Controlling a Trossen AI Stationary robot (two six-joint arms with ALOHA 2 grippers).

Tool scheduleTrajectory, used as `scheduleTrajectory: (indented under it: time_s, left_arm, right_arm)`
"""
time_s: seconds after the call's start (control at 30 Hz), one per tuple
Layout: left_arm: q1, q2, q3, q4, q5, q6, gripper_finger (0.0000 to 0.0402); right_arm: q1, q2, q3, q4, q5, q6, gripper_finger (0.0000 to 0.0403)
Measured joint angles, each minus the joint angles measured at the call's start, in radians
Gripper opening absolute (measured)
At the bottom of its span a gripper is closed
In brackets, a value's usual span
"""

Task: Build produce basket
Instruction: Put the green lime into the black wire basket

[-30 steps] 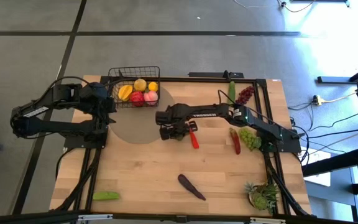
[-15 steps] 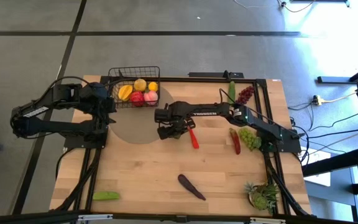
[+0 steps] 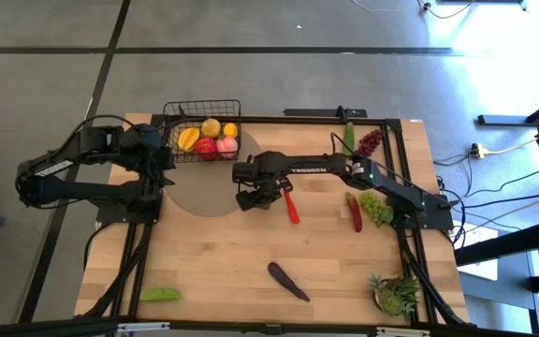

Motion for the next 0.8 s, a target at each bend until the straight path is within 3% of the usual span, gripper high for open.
scheduleTrajectory:
  time_s: [0.4,0.57,0.8]
  left_arm:
    - [0.0,0.0,0.0,0.001,0.0,0.004,0.0225]
    - [0.0,0.0,0.0,0.022,-0.037,0.077,0.0225]
    - [0.0,0.0,0.0,0.025,-0.045,0.077,0.0225]
  right_arm:
    - [0.007,-0.038,0.0,-0.02,0.048,-0.085,0.0162]
    - [0.007,-0.063,0.005,-0.043,0.052,-0.111,0.0163]
    - [0.021,-0.068,0.159,-0.088,0.15,-0.192,0.0163]
